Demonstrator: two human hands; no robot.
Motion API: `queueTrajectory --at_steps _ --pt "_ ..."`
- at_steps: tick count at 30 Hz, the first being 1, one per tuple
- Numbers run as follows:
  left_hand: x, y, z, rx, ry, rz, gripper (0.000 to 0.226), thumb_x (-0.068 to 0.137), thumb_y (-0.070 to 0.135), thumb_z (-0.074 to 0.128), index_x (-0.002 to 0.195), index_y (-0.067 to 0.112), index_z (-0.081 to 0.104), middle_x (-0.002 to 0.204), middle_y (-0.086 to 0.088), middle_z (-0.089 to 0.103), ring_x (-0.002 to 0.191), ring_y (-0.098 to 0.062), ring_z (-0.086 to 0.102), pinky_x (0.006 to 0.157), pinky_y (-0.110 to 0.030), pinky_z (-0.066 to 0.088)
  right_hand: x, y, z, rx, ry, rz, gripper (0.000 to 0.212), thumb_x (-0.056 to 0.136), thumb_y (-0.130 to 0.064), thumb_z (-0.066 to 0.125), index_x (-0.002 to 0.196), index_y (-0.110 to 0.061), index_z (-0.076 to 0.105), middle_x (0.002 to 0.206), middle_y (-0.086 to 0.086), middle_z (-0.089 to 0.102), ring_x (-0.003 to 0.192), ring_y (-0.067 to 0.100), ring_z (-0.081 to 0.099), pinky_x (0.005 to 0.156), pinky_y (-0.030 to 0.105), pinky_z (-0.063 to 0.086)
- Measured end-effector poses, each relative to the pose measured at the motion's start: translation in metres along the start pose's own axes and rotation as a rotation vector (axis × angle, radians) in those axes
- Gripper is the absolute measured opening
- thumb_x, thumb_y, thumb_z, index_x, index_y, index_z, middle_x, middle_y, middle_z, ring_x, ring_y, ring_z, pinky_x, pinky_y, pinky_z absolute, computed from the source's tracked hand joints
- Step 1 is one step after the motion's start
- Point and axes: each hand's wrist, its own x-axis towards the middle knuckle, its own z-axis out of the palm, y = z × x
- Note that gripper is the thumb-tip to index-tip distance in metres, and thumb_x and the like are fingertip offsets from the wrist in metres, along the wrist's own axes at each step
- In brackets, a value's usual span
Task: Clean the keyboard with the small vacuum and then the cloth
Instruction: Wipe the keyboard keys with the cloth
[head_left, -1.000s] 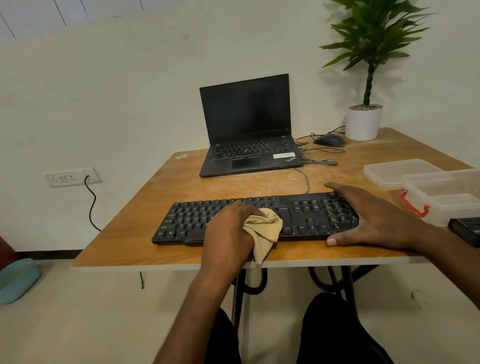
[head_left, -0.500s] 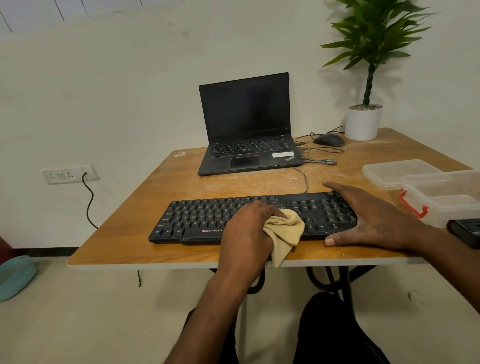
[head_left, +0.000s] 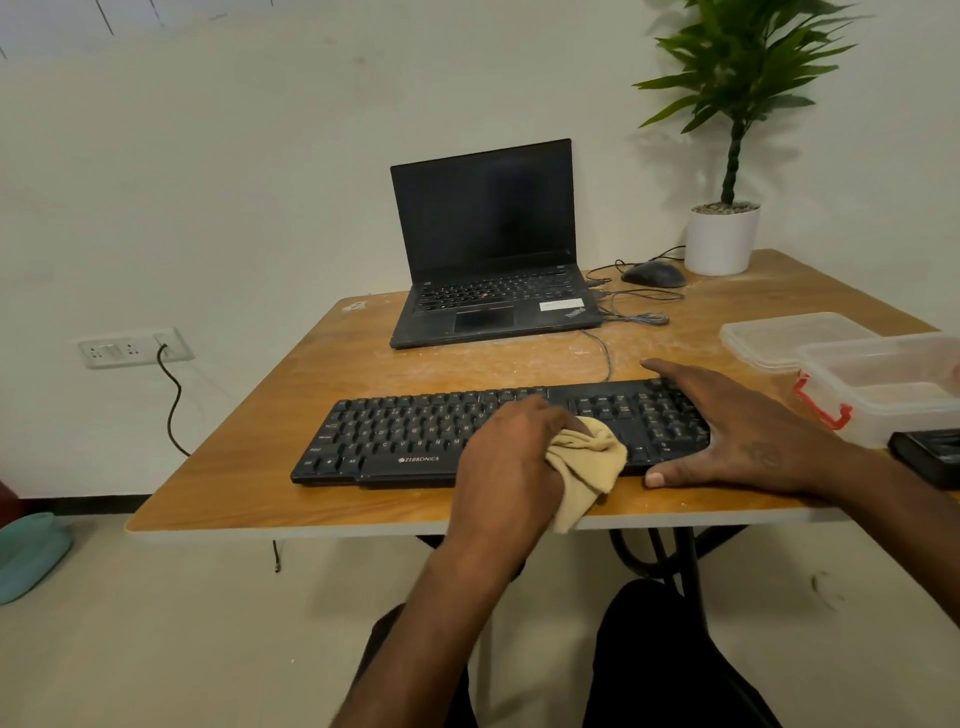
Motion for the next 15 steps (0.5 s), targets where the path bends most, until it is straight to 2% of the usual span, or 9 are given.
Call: queueTrajectory --at_steps 3,6,12,15 --pt "0.004 0.006 0.004 0.019 -0.007 0.019 0.042 0.089 0.002 0.071 0.117 0.031 0.076 0.115 0.013 0.069 0.111 -0.009 0.059 0.087 -0.028 0.053 0.0 -0.001 -0.001 -0.004 0.001 0.001 0.126 0.049 -0.094 0.068 0.151 -0.057 0.003 0.161 -0.011 0.025 0.139 0.011 0.034 0.11 0.036 0.039" --pt "0.003 -0.005 -0.002 0.074 -0.013 0.007 0.045 0.088 0.001 0.072 0.118 0.034 0.075 0.117 0.014 0.068 0.112 -0.007 0.059 0.086 -0.024 0.05 0.001 0.001 0.0 -0.005 0.0 -0.004 0.125 0.052 -0.092 0.069 0.151 -0.056 0.003 0.16 -0.01 0.025 0.138 0.01 0.035 0.108 0.036 0.039" --pt "-0.005 -0.043 -0.029 0.119 -0.011 -0.123 0.048 0.085 -0.005 0.071 0.112 0.035 0.078 0.118 0.014 0.069 0.11 -0.008 0.061 0.082 -0.023 0.052 0.0 0.002 0.0 0.008 -0.002 -0.002 0.125 0.051 -0.092 0.069 0.151 -0.056 0.003 0.161 -0.011 0.025 0.137 0.009 0.034 0.109 0.038 0.04" --pt "-0.004 -0.04 -0.029 0.094 -0.016 -0.111 0.046 0.085 -0.004 0.071 0.111 0.033 0.079 0.116 0.013 0.07 0.108 -0.009 0.062 0.081 -0.022 0.051 0.0 0.002 0.001 0.0 -0.002 0.0 0.126 0.051 -0.093 0.068 0.151 -0.056 0.002 0.161 -0.011 0.024 0.138 0.01 0.034 0.109 0.038 0.04"
